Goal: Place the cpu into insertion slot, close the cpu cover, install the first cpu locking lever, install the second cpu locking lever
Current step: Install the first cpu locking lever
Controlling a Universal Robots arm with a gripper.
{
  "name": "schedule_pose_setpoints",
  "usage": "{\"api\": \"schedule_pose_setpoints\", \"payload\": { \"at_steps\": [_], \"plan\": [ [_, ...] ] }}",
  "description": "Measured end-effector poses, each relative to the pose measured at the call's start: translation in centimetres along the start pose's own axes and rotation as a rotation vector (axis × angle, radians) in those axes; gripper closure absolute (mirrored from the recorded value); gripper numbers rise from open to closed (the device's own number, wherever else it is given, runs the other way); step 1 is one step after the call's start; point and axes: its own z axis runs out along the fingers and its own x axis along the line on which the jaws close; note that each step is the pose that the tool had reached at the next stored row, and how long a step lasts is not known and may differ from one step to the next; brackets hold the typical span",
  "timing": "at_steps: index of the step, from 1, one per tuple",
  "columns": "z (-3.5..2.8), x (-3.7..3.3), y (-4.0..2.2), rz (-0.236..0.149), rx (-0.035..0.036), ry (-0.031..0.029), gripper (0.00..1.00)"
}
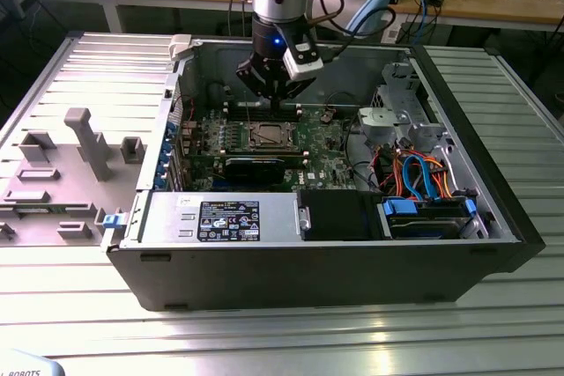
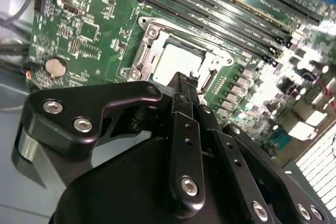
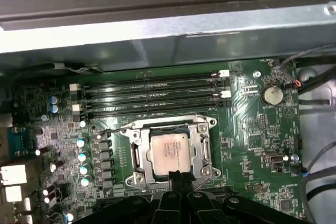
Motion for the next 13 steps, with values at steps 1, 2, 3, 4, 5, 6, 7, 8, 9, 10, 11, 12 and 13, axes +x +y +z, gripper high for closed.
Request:
{"api": "schedule_pose_setpoints", "payload": {
  "at_steps": [1,2,3,4,5,6,7,8,9,10,11,12,13],
  "plan": [
    [0.0,0.0,0.0,-0.011,-0.0003,-0.0004,0.89],
    [0.0,0.0,0.0,-0.014,-0.0004,-0.0005,0.89],
    [0.0,0.0,0.0,-0.018,-0.0004,-0.0006,0.89],
    [0.0,0.0,0.0,-0.023,-0.0005,-0.0008,0.89],
    [0.0,0.01,0.0,-0.029,-0.0007,-0.001,0.89],
    [0.0,0.08,-0.01,-0.031,-0.0007,-0.0011,0.89],
    [0.0,0.18,-0.02,-0.032,-0.0008,-0.0012,0.89],
    [-0.01,0.29,-0.02,-0.032,-0.0008,-0.0011,0.89],
    [-0.01,0.51,-0.04,-0.032,-0.0008,-0.0012,0.89],
    [-0.02,0.65,-0.05,-0.032,-0.0008,-0.0011,0.89],
    [-0.02,0.79,-0.06,-0.032,-0.0008,-0.0011,0.89],
    [-0.02,1.06,-0.08,-0.032,-0.0008,-0.0012,0.89],
    [-0.03,1.26,-0.09,-0.032,-0.0008,-0.0011,0.89]
  ]
}}
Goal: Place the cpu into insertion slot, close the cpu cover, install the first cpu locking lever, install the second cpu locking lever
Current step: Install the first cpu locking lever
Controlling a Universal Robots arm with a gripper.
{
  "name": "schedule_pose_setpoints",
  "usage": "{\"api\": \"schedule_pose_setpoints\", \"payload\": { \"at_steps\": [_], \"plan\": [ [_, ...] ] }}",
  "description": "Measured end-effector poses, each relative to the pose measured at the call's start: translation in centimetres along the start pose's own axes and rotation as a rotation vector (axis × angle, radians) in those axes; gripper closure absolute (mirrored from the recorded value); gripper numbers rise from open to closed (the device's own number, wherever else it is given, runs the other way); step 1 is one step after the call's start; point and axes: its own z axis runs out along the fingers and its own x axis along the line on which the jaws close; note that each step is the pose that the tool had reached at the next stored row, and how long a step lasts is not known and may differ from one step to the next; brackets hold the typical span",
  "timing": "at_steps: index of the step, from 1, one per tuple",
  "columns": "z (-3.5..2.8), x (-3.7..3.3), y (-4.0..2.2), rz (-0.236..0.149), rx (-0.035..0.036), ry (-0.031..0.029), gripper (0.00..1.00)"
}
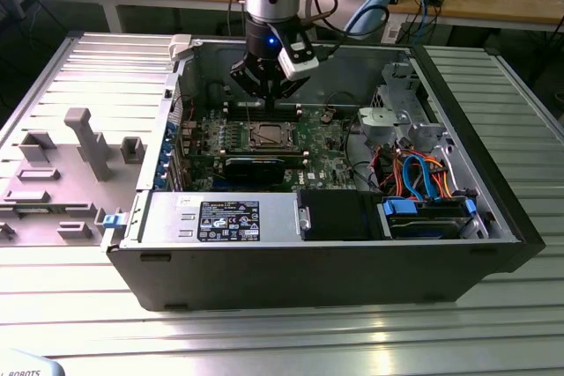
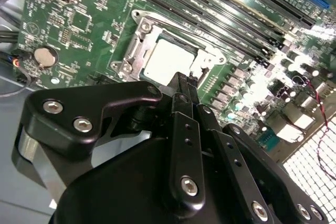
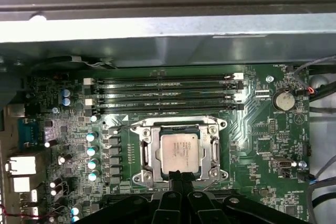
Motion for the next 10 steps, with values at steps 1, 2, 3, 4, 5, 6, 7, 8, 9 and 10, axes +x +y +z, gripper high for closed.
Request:
{"api": "schedule_pose_setpoints", "payload": {
  "at_steps": [1,2,3,4,5,6,7,8,9,10],
  "plan": [
    [0.0,0.16,-0.01,0.0,0.0,0.0,0.89],
    [-0.01,0.39,-0.01,0.0,0.0001,0.0,0.89],
    [-0.01,0.59,-0.02,0.0,0.0,0.0,0.89],
    [-0.02,0.77,-0.03,0.0,0.0,0.0,0.89],
    [-0.02,0.99,-0.04,0.0,0.0,0.0,0.89],
    [-0.04,1.36,-0.05,0.0,0.0,0.0,0.89],
    [-0.04,1.69,-0.06,0.0,-0.0001,0.0,0.89],
    [-0.04,1.93,-0.07,0.0,-0.0001,-0.0001,0.89],
    [-0.06,2.25,-0.09,0.0,0.0,0.0,0.89],
    [-0.06,2.46,-0.1,0.0,0.0,0.0,0.89]
  ]
}}
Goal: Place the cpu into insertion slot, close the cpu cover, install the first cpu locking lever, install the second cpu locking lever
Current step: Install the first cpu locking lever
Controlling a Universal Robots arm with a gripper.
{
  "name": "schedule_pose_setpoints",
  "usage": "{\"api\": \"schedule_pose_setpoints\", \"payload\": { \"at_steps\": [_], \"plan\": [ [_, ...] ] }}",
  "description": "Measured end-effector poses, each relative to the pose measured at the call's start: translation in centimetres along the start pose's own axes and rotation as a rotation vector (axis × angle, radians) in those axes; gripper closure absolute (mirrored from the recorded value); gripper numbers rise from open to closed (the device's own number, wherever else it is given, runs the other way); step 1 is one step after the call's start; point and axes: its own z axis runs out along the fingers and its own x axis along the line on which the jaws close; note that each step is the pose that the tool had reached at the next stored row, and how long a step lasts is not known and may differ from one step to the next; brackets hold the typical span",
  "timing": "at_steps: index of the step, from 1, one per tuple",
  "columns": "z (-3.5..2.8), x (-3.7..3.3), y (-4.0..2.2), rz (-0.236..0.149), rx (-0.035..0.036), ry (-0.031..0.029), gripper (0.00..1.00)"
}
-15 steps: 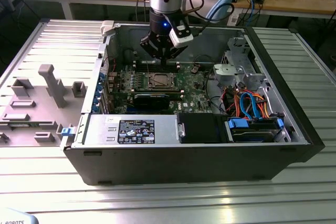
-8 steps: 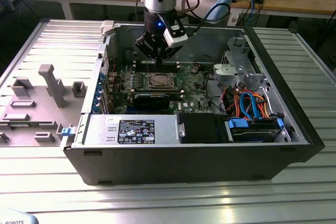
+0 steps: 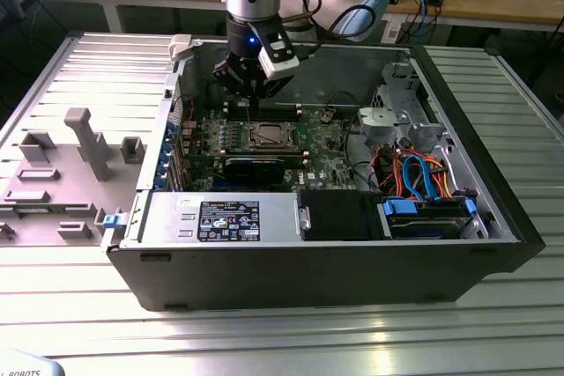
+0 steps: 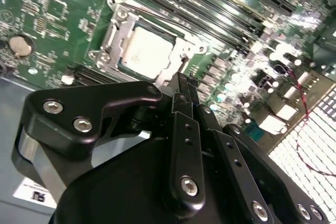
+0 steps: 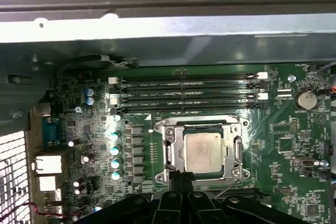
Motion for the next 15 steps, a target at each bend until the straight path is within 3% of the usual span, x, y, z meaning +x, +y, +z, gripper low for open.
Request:
{"api": "schedule_pose_setpoints", "payload": {
  "at_steps": [2,7,15],
  "plan": [
    [-0.02,0.98,-0.03,0.0,-0.0001,-0.0001,0.89],
    [-0.04,2.34,-0.08,0.0,0.0,0.0,0.89],
    [-0.03,2.65,0.61,0.0,0.0,-0.0001,0.89]
  ]
}}
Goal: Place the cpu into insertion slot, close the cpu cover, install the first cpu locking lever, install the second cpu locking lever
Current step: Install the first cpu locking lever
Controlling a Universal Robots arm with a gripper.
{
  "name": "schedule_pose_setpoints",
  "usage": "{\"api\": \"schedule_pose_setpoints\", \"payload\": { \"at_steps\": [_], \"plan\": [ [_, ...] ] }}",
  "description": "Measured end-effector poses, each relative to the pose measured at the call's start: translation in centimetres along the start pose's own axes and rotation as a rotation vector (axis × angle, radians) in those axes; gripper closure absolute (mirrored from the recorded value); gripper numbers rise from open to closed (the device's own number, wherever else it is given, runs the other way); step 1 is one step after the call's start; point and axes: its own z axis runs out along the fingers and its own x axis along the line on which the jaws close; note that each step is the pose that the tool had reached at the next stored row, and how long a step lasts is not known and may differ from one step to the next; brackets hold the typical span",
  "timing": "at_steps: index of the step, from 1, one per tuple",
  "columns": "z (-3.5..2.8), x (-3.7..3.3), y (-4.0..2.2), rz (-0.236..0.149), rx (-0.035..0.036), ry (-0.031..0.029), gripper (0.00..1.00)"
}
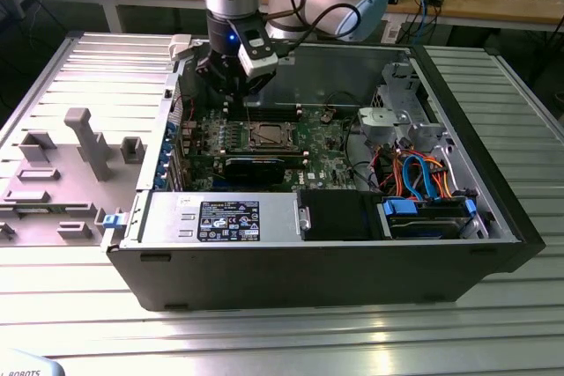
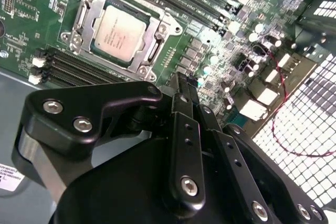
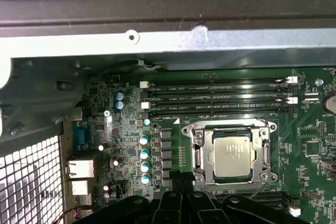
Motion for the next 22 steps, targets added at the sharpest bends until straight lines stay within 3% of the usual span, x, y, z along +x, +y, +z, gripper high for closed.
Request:
{"api": "schedule_pose_setpoints", "payload": {
  "at_steps": [12,22],
  "plan": [
    [0.11,0.34,2.06,0.0,-0.0001,0.0,0.89],
    [0.11,0.34,2.07,0.0,-0.0003,0.0,0.89]
  ]
}}
